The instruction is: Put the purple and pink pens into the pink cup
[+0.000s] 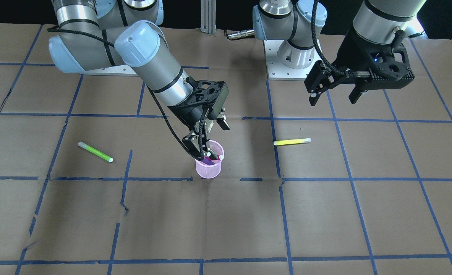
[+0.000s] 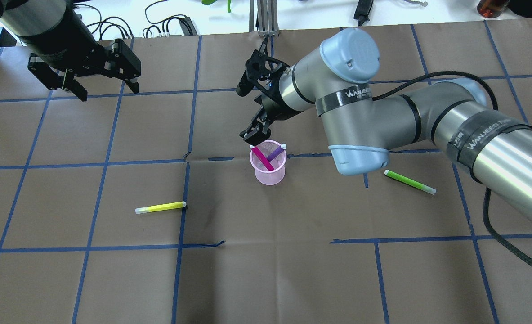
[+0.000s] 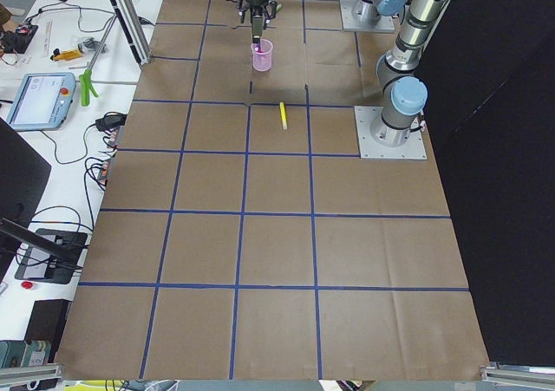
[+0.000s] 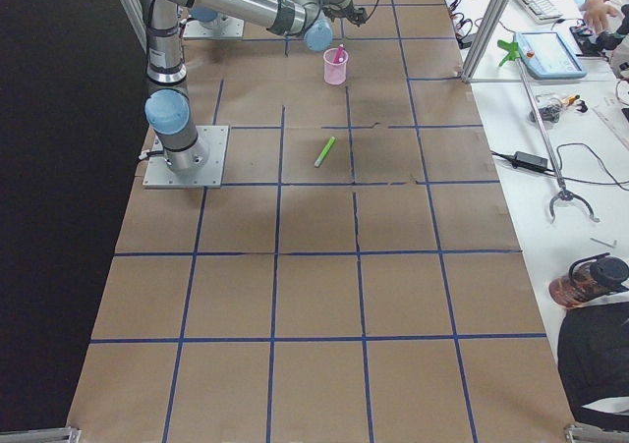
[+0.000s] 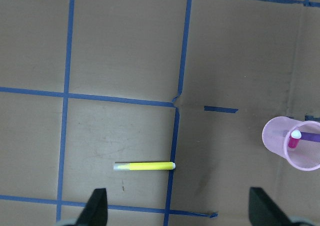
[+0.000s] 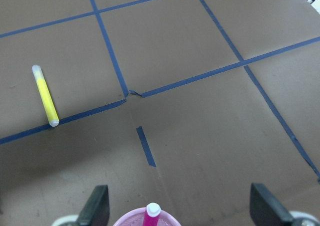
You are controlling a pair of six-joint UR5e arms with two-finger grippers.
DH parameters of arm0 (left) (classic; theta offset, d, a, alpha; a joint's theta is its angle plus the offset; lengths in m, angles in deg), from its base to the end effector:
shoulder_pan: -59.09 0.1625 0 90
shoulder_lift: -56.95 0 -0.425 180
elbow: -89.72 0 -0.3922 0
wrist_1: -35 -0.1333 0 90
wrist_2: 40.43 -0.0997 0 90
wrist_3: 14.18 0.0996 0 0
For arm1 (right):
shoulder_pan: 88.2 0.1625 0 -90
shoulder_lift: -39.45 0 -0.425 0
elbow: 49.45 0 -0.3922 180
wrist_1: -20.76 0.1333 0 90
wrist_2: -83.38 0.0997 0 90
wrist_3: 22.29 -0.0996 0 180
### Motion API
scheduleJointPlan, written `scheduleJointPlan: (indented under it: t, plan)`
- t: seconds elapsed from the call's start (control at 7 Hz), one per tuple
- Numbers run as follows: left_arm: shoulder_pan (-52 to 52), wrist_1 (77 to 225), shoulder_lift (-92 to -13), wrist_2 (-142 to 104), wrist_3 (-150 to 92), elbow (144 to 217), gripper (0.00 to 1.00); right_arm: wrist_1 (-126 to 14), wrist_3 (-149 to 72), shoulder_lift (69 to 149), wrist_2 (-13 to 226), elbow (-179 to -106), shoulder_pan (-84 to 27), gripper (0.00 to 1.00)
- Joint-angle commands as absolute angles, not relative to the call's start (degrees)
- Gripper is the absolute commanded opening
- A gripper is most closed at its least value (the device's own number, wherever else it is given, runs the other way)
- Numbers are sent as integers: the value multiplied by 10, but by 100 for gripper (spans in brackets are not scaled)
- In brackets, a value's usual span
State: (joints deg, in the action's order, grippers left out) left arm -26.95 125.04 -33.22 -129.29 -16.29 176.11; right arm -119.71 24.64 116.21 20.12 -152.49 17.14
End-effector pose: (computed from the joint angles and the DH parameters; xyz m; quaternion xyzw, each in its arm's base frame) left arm -0.1006 -0.5063 0.5175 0.0526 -0.9981 0.0298 0.0095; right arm 0.3243 -0.5087 0.3623 -0.5333 0.7892 -0.2577 0.1621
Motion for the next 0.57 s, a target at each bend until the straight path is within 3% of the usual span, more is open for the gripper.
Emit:
scheduleJointPlan:
  t: [0.0, 0.43]
  plan:
    - [-270, 1248, -331, -1293, -164, 1763, 98, -1054, 199, 1177, 119, -1458, 167, 100]
    - [-270, 1248, -330, -1293, -164, 1763, 98, -847, 43, 1235, -25, -1420, 105, 100]
